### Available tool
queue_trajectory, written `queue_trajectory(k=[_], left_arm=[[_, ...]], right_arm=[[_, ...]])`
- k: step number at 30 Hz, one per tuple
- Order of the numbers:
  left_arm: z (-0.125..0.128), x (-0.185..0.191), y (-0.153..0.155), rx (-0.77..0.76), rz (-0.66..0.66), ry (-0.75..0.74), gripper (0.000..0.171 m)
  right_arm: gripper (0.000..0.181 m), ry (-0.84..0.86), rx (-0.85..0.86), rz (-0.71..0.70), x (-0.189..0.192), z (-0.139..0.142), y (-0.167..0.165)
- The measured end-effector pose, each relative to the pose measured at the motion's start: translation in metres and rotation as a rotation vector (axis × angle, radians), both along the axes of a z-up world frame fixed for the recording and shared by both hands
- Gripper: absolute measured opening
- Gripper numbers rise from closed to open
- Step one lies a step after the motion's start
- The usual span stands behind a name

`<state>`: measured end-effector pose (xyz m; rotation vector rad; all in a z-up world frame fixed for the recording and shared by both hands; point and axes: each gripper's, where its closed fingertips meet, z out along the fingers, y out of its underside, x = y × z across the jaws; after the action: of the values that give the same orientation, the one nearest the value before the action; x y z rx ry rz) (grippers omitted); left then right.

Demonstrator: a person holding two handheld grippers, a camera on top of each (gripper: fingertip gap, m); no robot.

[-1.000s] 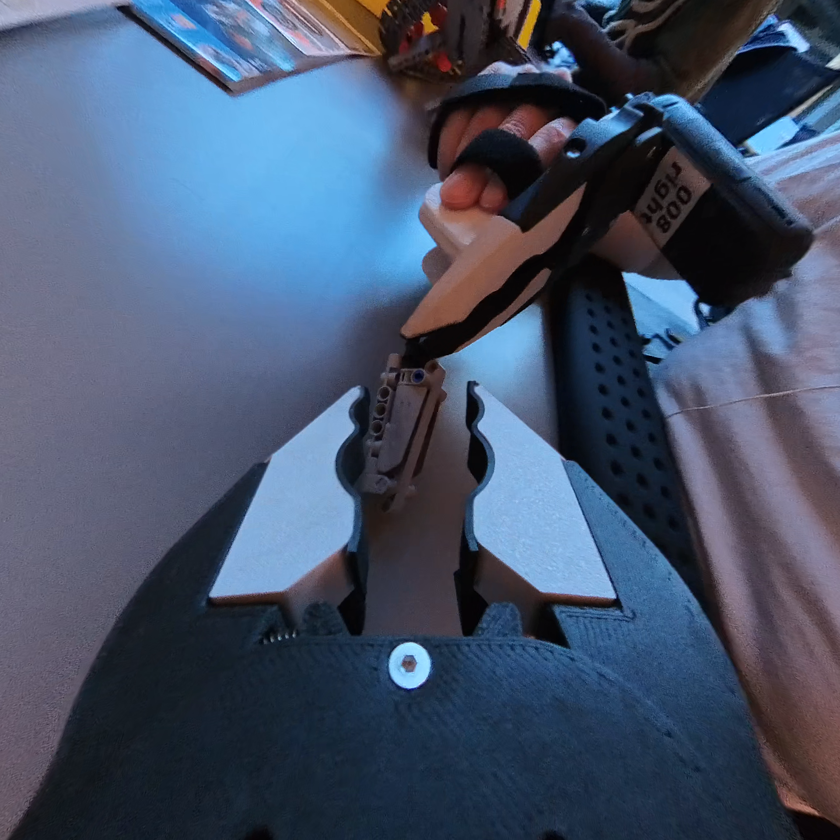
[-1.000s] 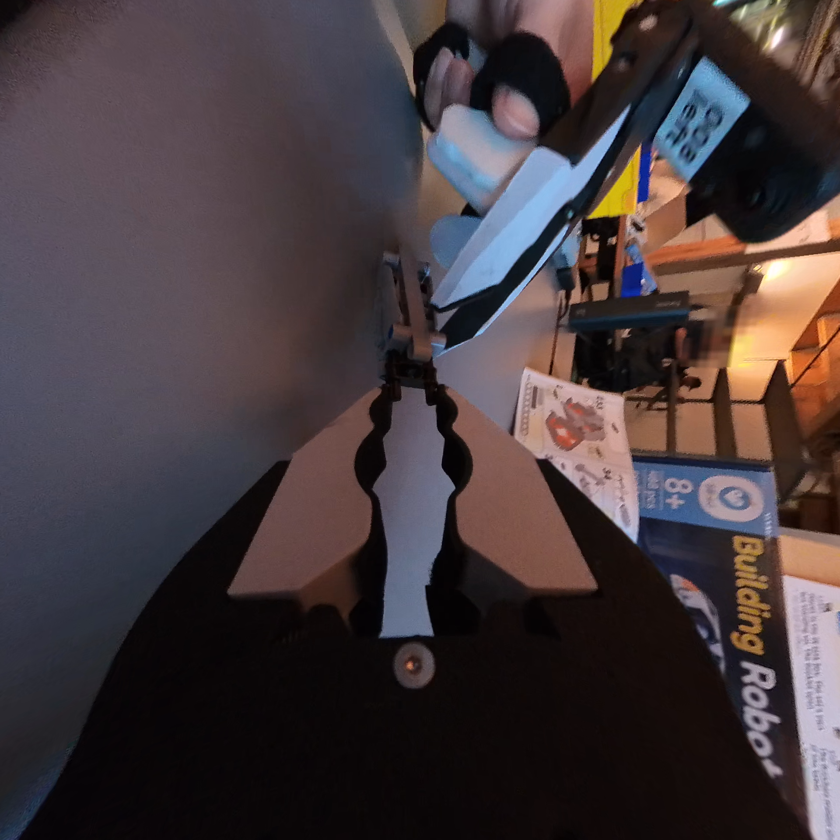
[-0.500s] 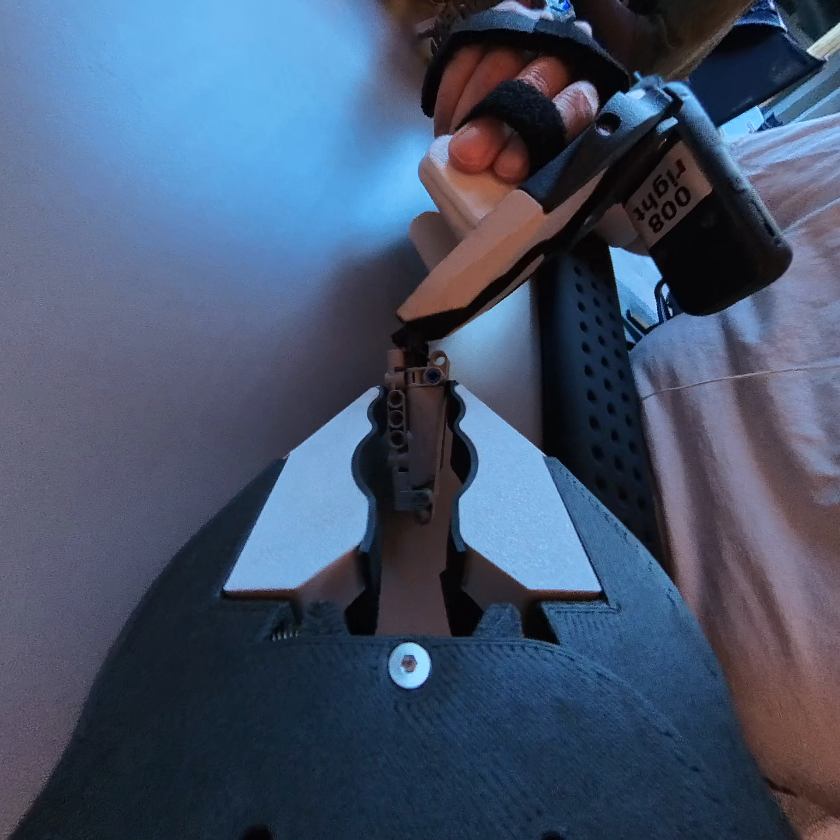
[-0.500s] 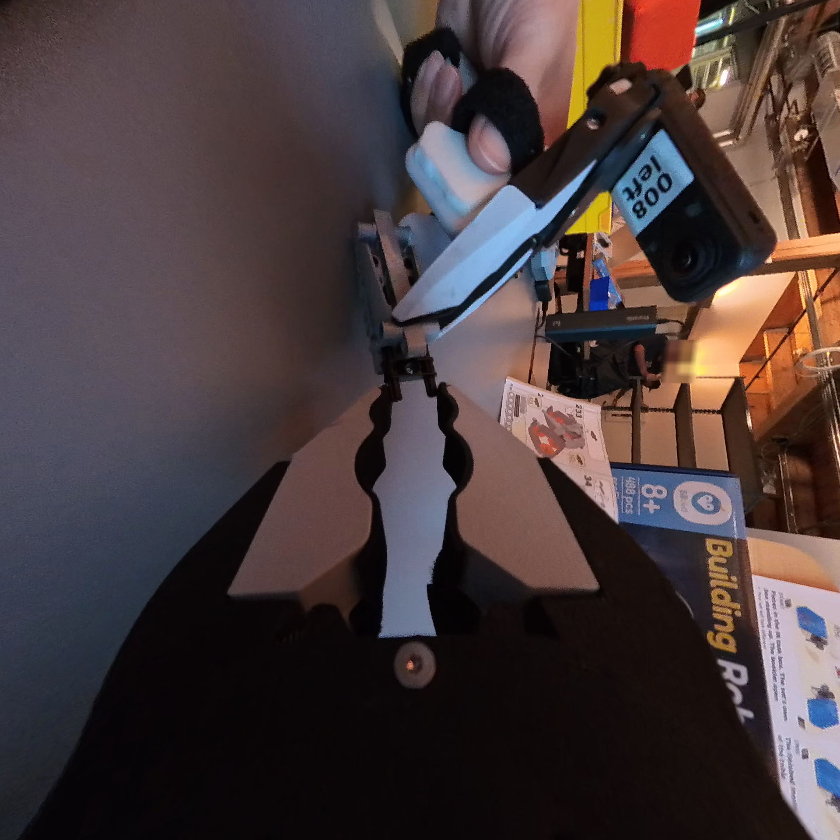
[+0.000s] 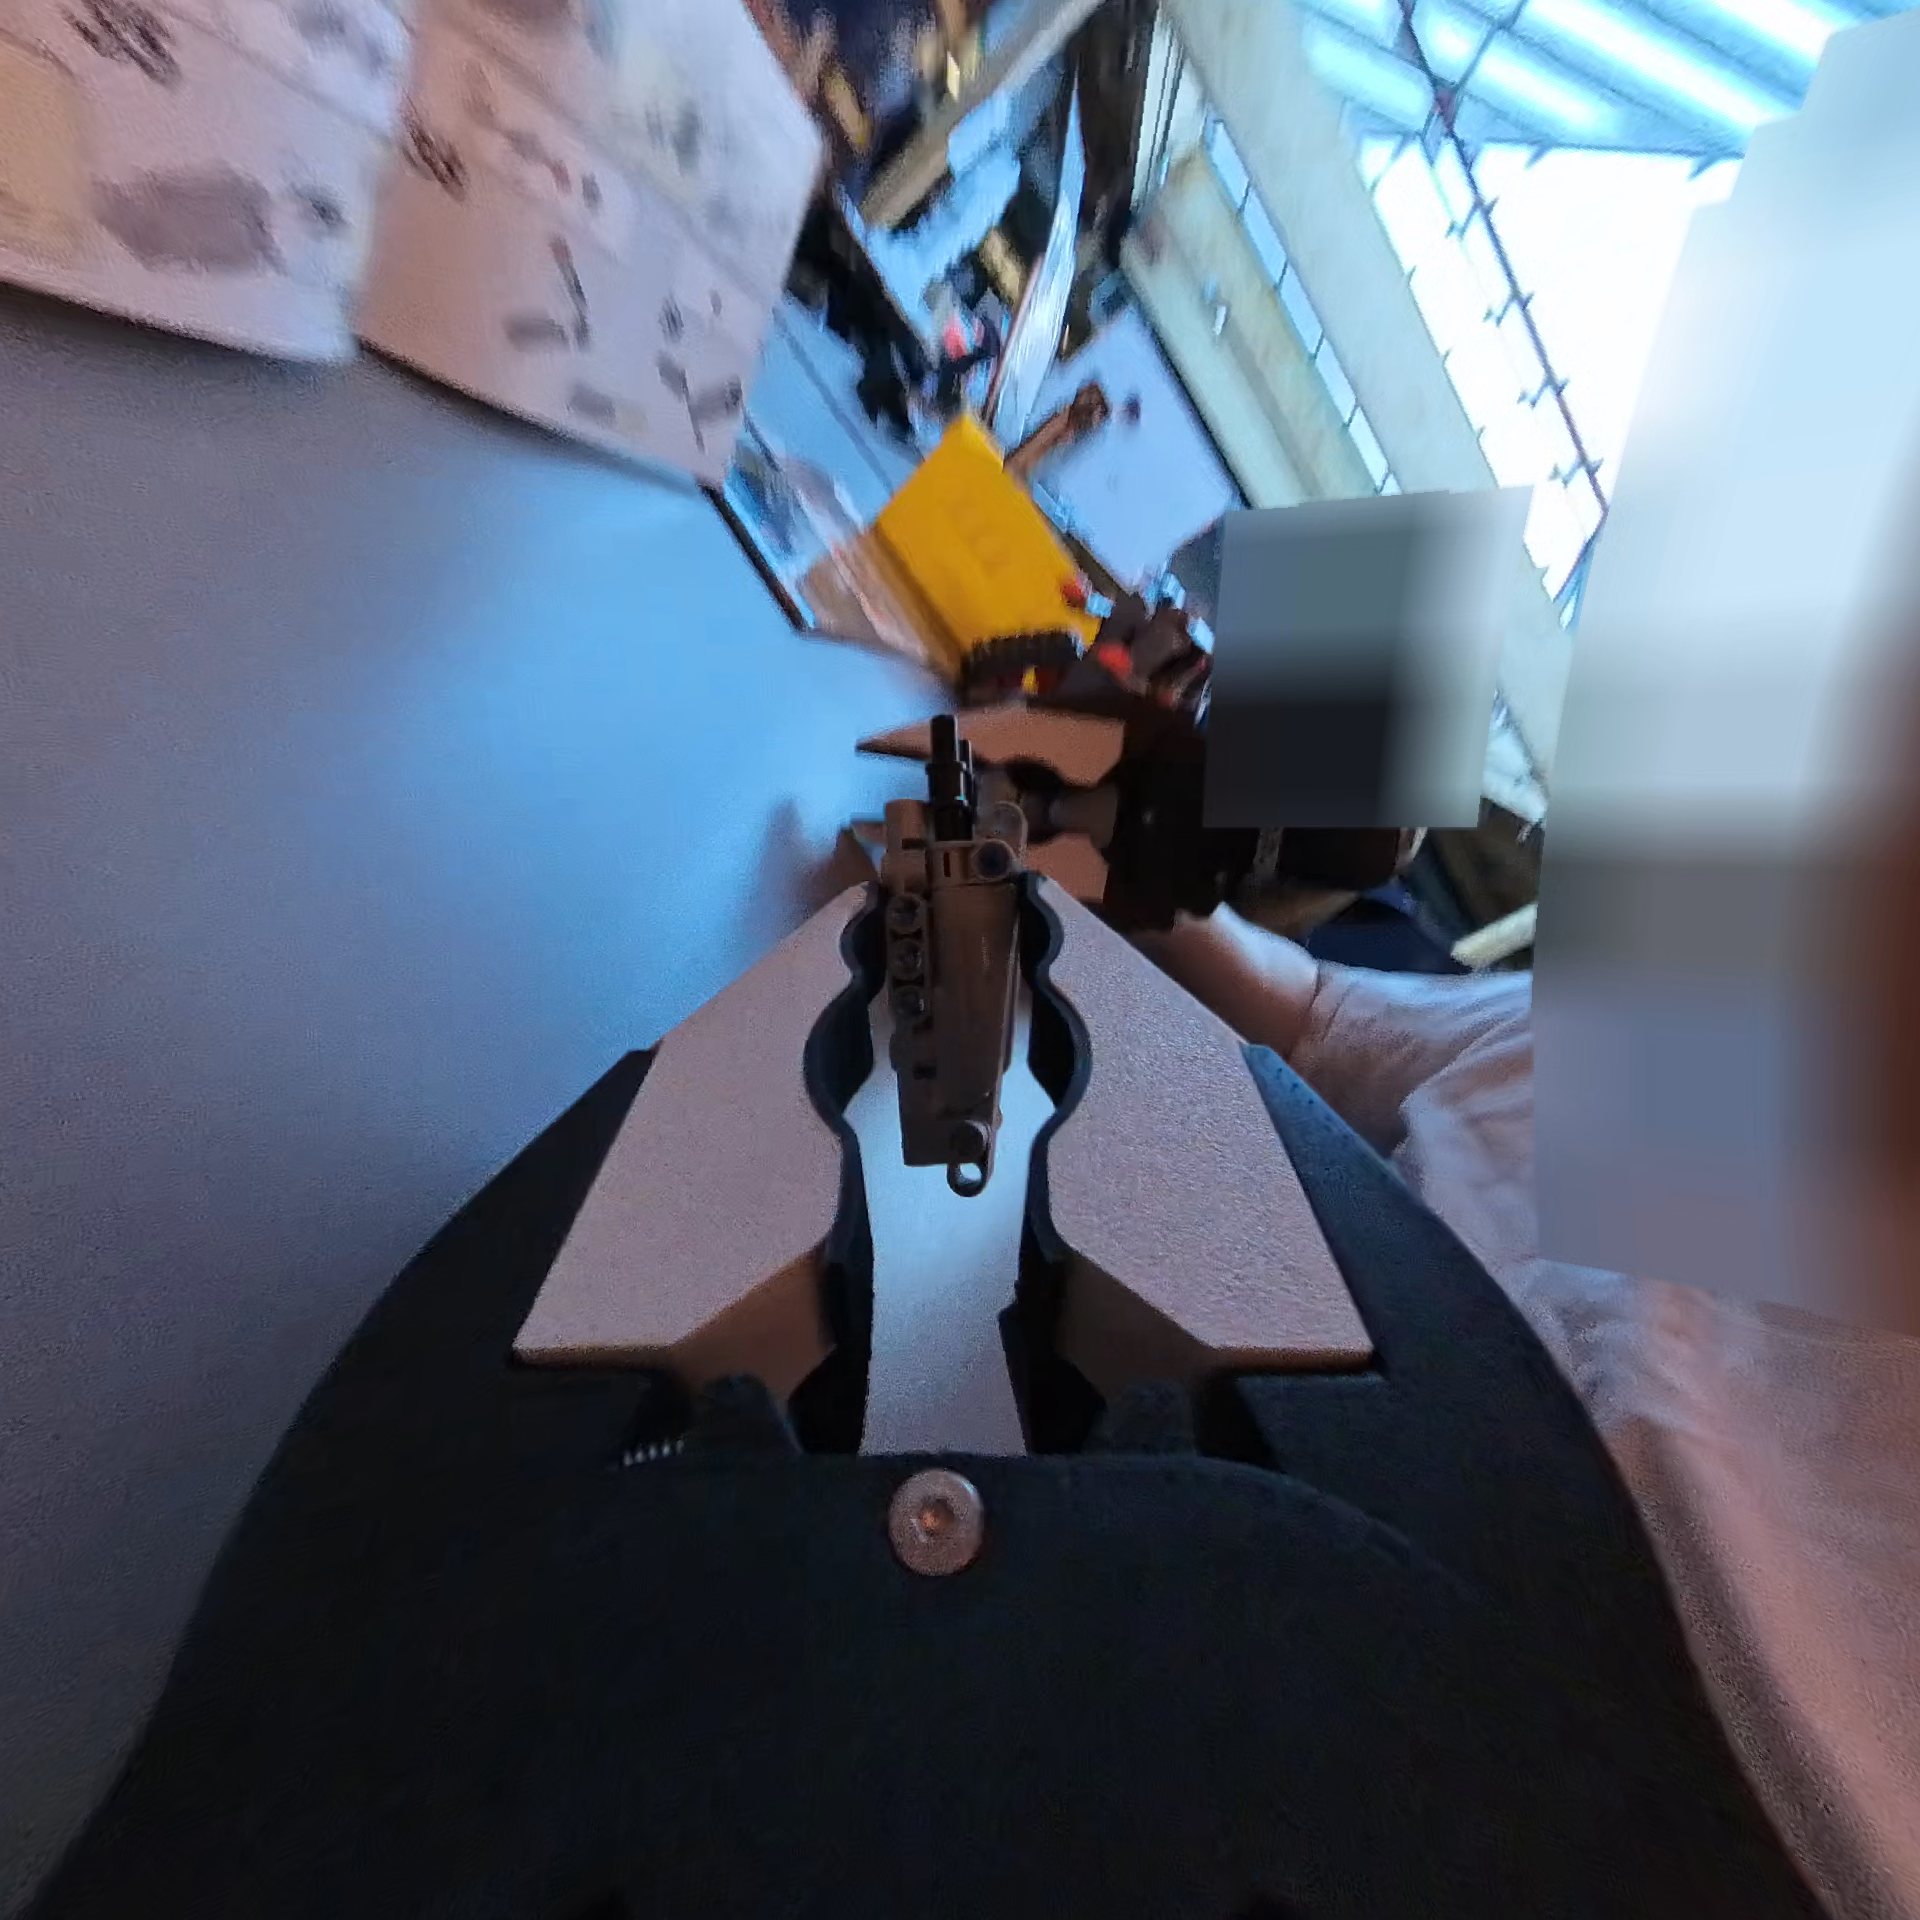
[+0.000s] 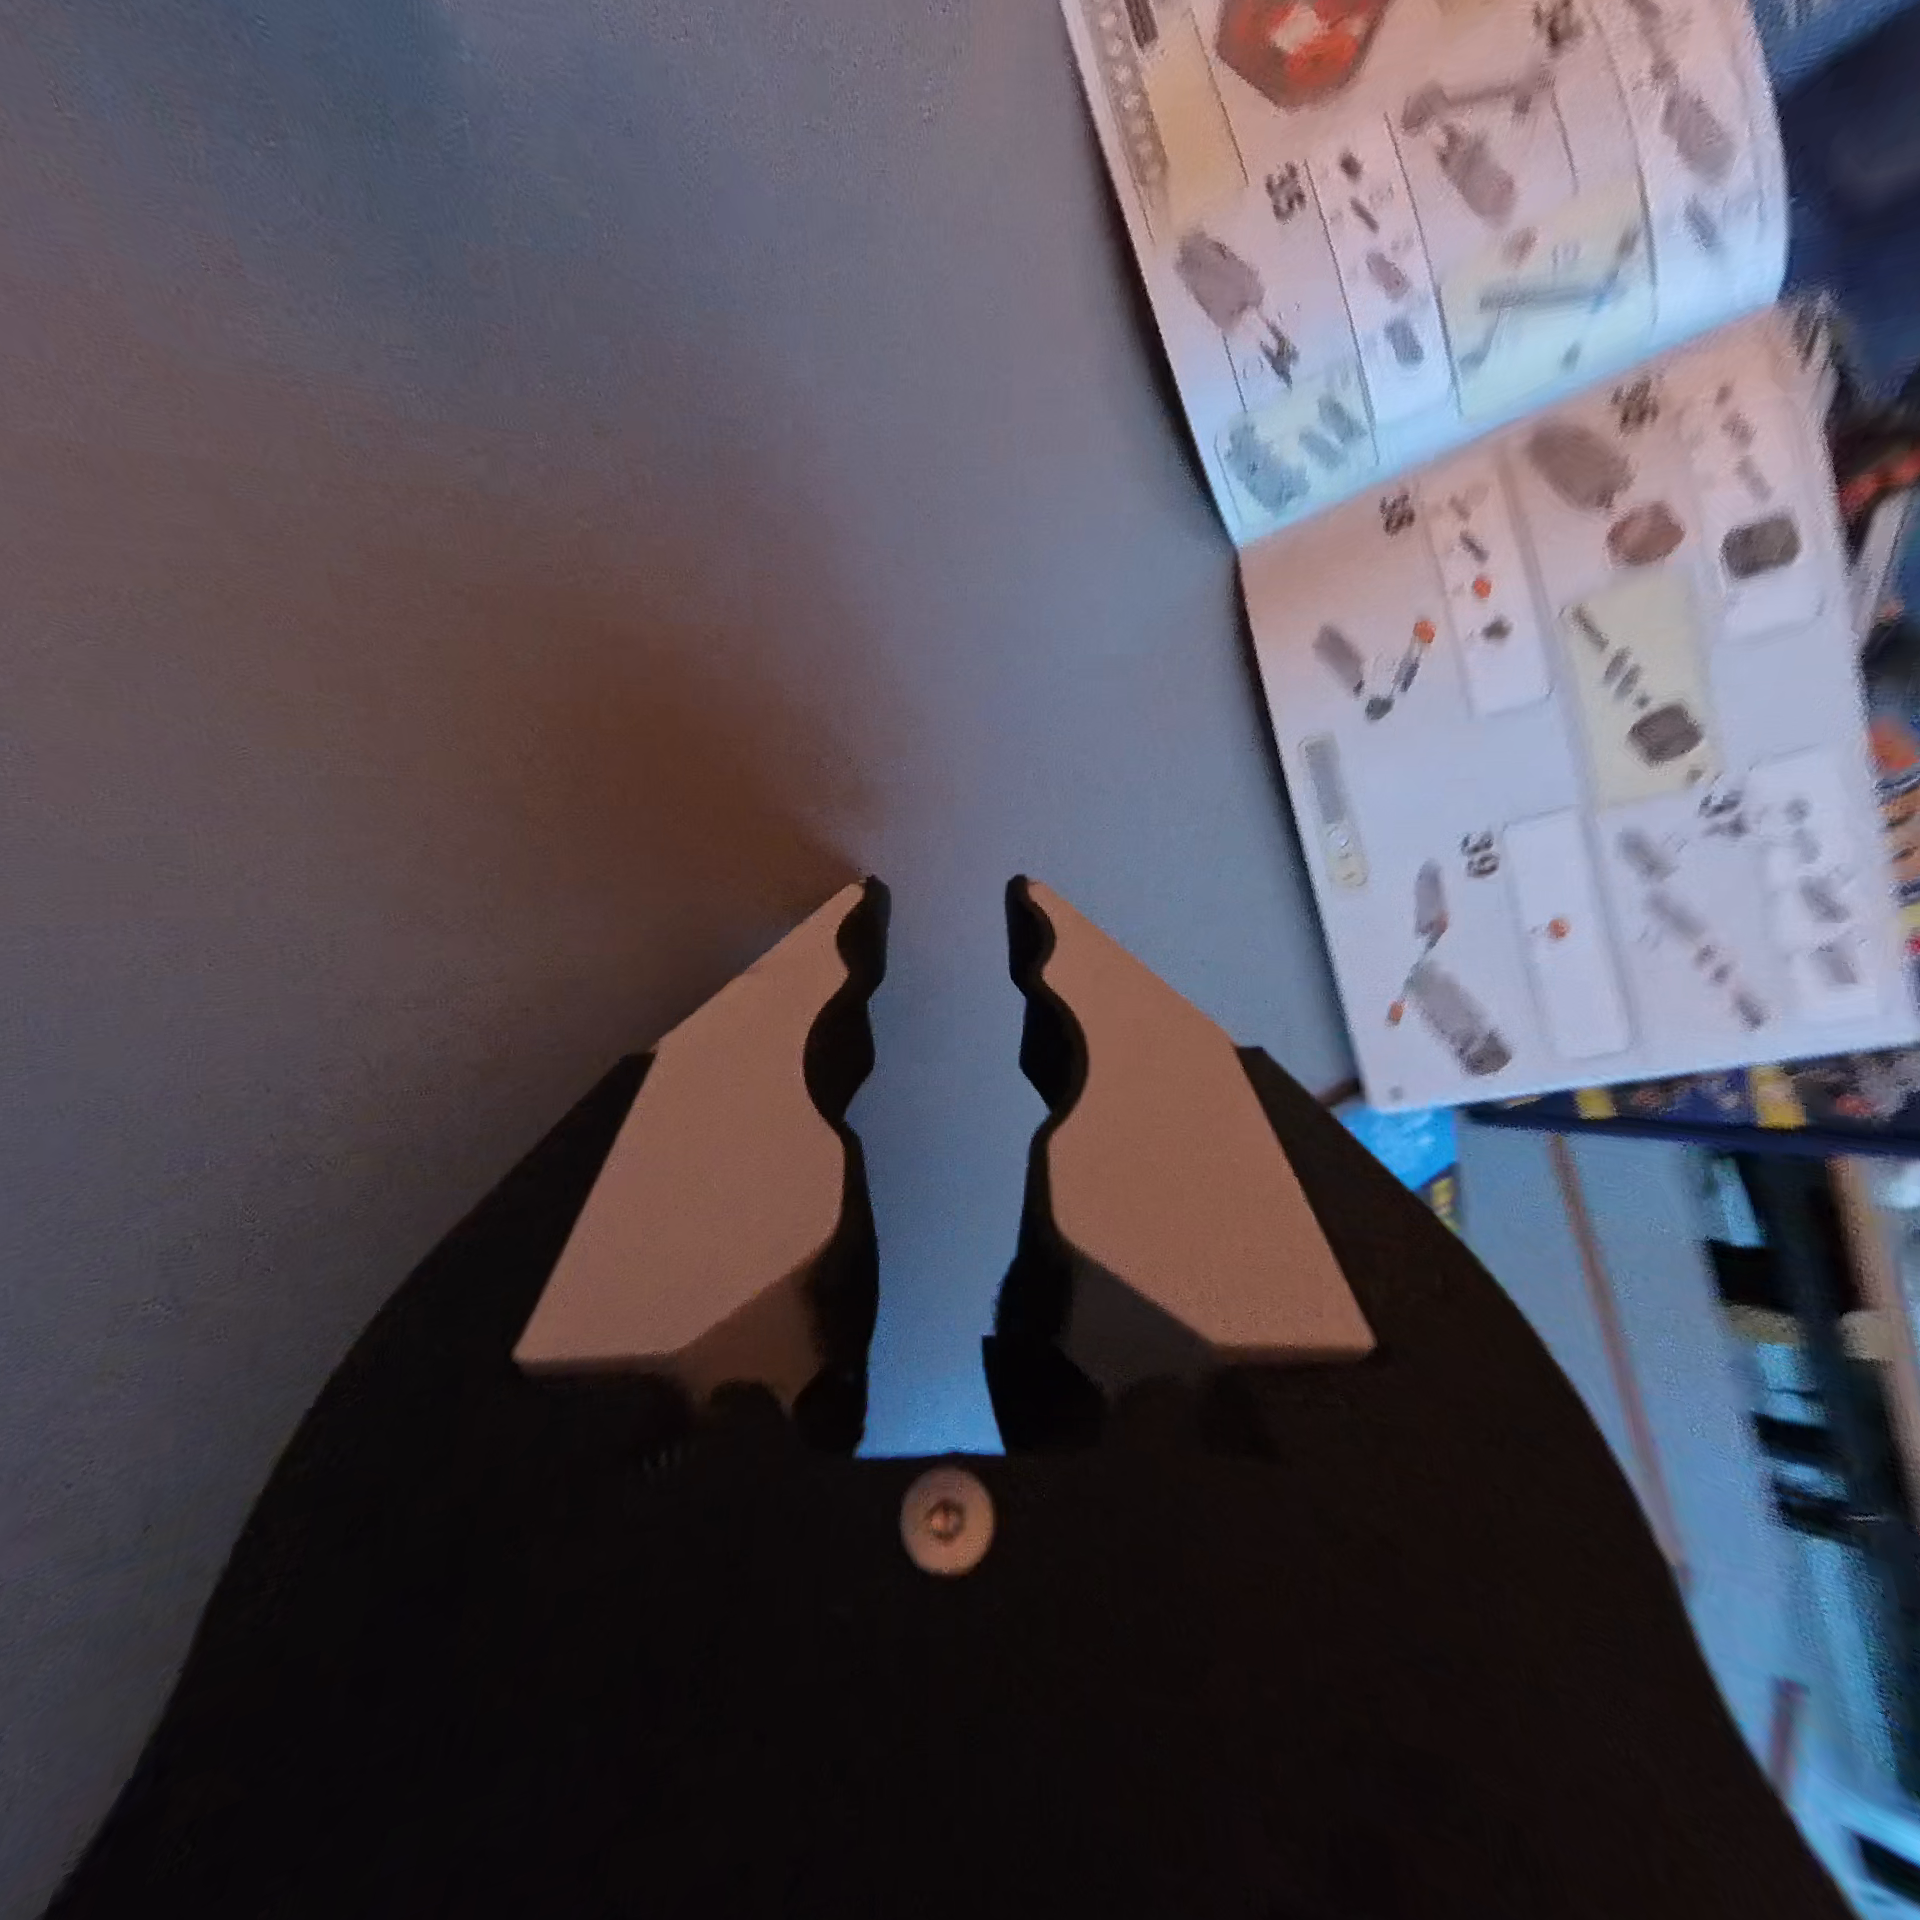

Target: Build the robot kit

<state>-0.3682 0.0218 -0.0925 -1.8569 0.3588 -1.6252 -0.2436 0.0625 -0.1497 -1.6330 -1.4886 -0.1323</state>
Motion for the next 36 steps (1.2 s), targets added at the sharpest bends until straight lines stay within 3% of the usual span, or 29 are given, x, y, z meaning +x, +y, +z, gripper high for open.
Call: queue_trajectory(k=[4, 12, 17, 36], left_arm=[[0.013, -0.015, 0.013, 0.056, 0.074, -0.083, 0.023], [0.014, -0.011, 0.011, 0.092, 0.048, -0.061, 0.023], [0.012, -0.01, 0.01, 0.099, 0.055, -0.041, 0.023], [0.009, -0.007, 0.005, 0.09, 0.05, -0.014, 0.022]], right_arm=[[0.022, 0.107, -0.13, -0.066, 0.008, -0.002, -0.001], [0.019, 0.219, -0.285, -0.125, 0.016, -0.006, -0.002], [0.01, 0.211, -0.274, -0.096, 0.014, -0.008, -0.006], [0.007, 0.299, -0.351, -0.083, 0.012, -0.009, -0.006]])
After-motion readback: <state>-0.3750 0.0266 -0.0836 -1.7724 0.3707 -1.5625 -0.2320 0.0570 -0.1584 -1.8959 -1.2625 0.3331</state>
